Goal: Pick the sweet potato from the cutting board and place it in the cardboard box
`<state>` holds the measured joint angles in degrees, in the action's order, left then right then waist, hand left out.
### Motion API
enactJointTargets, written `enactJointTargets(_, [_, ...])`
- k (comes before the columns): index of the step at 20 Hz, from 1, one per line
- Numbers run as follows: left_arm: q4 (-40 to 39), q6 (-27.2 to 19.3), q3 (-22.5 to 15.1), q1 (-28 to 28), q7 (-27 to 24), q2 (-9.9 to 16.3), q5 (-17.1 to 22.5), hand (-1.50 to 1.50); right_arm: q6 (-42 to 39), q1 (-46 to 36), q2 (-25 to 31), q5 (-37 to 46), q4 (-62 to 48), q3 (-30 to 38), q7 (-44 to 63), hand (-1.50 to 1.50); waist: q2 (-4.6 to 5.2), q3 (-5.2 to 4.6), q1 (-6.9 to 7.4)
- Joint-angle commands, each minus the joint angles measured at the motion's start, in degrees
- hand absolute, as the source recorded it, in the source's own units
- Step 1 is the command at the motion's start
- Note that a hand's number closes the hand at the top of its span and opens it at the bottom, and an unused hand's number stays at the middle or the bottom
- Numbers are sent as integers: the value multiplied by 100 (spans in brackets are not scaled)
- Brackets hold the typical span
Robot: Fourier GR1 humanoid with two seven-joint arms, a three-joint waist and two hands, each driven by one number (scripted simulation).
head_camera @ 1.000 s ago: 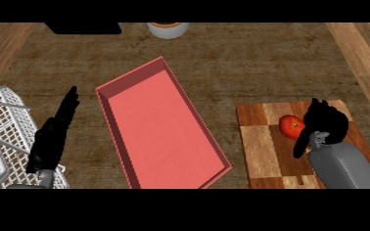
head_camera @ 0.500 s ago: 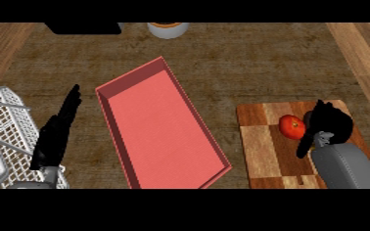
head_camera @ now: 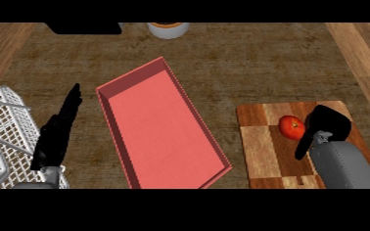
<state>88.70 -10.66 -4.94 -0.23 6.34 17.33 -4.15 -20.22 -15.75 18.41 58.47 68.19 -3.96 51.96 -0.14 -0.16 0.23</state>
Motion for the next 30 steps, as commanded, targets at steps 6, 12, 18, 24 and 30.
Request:
enactJointTargets(6, [140,82,26,453,-295,-163,-196,0,343,220,221,844,324,-492,-92,150,-1,13,-4])
enactJointTargets(12, [3,214,147,199,-208,-291,-220,0,714,-52,339,1222,-113,-499,-532,150,14,16,0])
enactJointTargets(18, [-115,222,338,212,-222,-145,-138,0,1602,1309,-526,826,1975,-1686,-1499,150,-59,18,-203])
enactJointTargets(24, [54,200,323,377,-191,-191,-208,0,1719,2740,-35,1167,4213,-2342,-1423,150,-27,11,-150])
enactJointTargets(30, [-11,355,454,14,-17,-90,-147,0,1862,3098,-193,1155,5615,-2855,-1450,150,-13,14,-108])
